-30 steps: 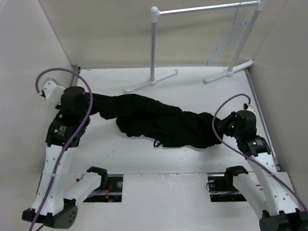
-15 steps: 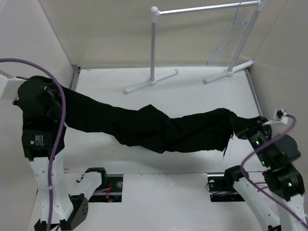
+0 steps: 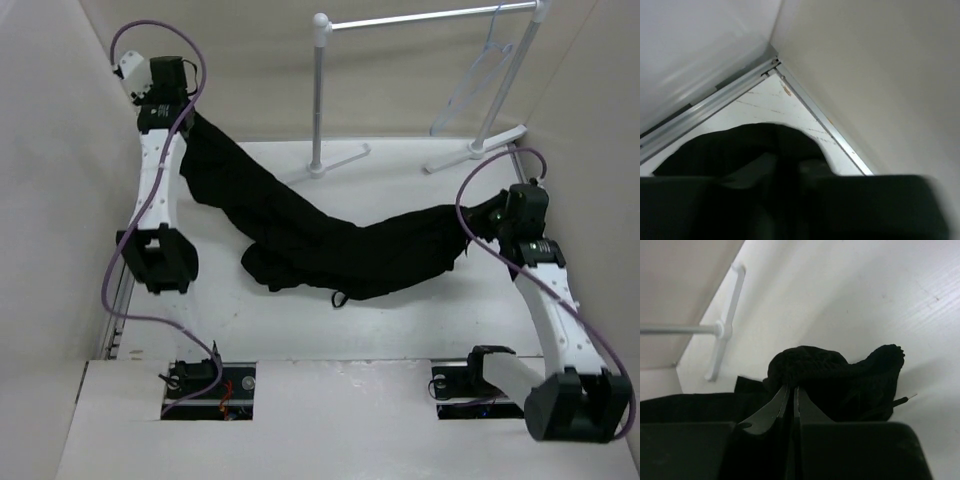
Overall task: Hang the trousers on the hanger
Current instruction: Flatten out the trousers at the center of the board.
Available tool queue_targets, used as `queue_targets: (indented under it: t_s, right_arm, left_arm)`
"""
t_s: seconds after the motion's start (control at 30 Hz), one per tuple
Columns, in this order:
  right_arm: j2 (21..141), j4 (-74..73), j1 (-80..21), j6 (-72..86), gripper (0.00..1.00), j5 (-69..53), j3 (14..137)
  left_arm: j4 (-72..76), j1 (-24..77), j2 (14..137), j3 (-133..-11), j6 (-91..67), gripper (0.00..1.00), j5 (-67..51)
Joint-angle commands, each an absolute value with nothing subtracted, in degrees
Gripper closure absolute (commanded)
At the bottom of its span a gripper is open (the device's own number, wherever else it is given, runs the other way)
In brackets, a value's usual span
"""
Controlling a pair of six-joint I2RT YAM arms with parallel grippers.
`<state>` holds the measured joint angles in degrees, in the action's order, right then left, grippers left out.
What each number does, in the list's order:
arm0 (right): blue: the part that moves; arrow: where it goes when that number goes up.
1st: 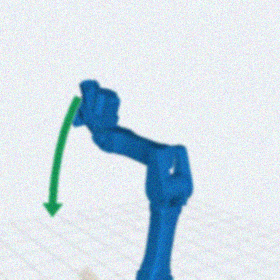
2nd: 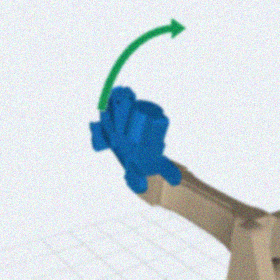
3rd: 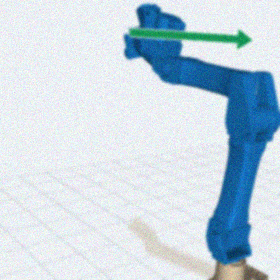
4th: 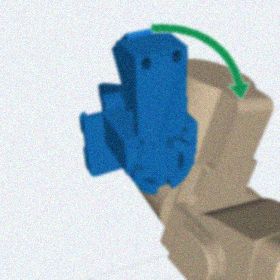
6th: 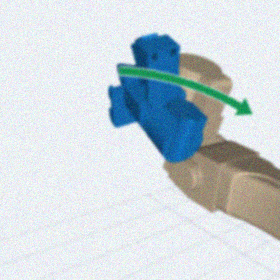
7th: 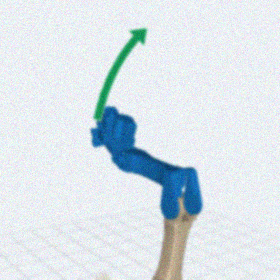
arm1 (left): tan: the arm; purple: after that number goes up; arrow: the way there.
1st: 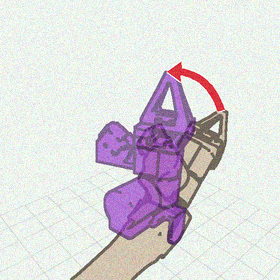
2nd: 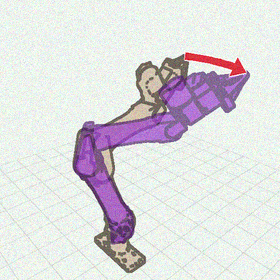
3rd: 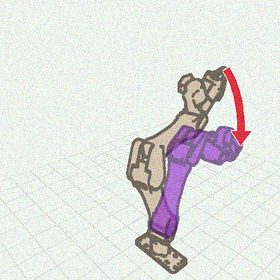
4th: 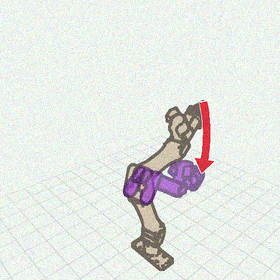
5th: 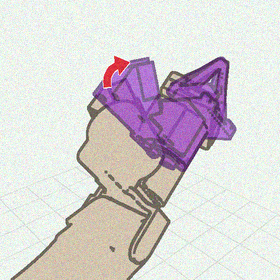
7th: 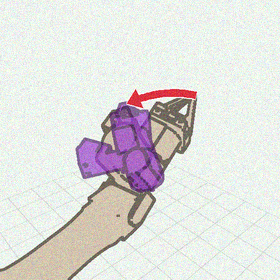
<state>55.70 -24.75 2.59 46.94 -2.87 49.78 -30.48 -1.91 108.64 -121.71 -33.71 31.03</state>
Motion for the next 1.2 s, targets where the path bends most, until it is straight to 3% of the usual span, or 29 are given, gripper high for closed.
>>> queue_targets:
  t_s: [0.0, 0.03, 0.1, 0.17, 0.27, 0.33, 0.4, 0.43, 0.47, 0.53, 0.63, 0.67, 0.77, 1.17]
  right_arm:
    - [64.0, -10.3, 4.4, 53.4, 0.88, -1.4, 54.2]
    - [67.4, -7.8, 4.9, 54.7, 0.74, -1.4, 55.6]
    - [72.1, -8.1, 4.6, 54.9, 0.41, -2.7, 59.7]
    - [71.2, -11.9, 2.7, 52.4, 0.28, -1.9, 61.1]
    - [65.5, -15.0, -1.6, 49.8, 0.3, 4.2, 55.7]
    - [61.5, -17.8, -3.8, 49.0, 0.46, 7.5, 50.9]
    - [59.2, -20.6, -4.5, 49.4, 0.76, 8.2, 46.3]
    - [58.7, -21.3, -4.7, 49.2, 0.83, 8.4, 44.2]
    - [58.6, -21.4, -4.4, 49.3, 0.84, 8.3, 42.2]
    - [59.0, -20.7, -3.9, 49.2, 0.72, 6.3, 39.6]
    - [59.5, -19.8, -3.3, 47.9, 0.39, 5.9, 38.2]
    - [59.7, -19.3, -3.3, 47.6, 0.34, 5.6, 38.0]
    - [61.0, -17.1, -3.1, 47.3, 0.31, 3.8, 36.7]
    - [66.7, -16.7, -2.2, 48.6, 0.35, 3.8, 36.8]
  left_arm:
    - [-35.9, -1.6, 115.4, -134.3, -32.8, 0.77, 29.6]
    - [-38.0, -1.6, 117.1, -135.4, -32.3, 0.61, 27.3]
    - [-39.5, -0.9, 115.3, -129.9, -31.9, 0.42, 23.8]
    - [-35.6, 0.6, 107.7, -115.3, -32.4, 0.39, 22.8]
    - [-25.5, 3.5, 95.2, -92.9, -33.2, 0.38, 22.8]
    - [-22.3, 4.7, 88.2, -80.9, -35.0, 0.38, 22.7]
    - [-21.5, 4.6, 83.9, -72.6, -37.3, 0.38, 21.3]
    - [-20.9, 3.8, 82.4, -69.3, -38.2, 0.38, 19.8]
    - [-20.3, 2.3, 81.7, -66.7, -38.9, 0.37, 18.3]
    - [-18.8, 0.0, 81.4, -63.6, -39.8, 0.36, 15.0]
    - [-15.2, -3.1, 81.9, -61.4, -41.3, 0.33, 9.2]
    - [-14.2, -3.8, 82.7, -61.3, -41.7, 0.33, 7.8]
    - [-11.8, -6.0, 87.3, -61.6, -42.8, 0.32, 6.3]
    - [-2.9, -11.8, 108.2, -71.1, -49.3, 0.3, -2.0]
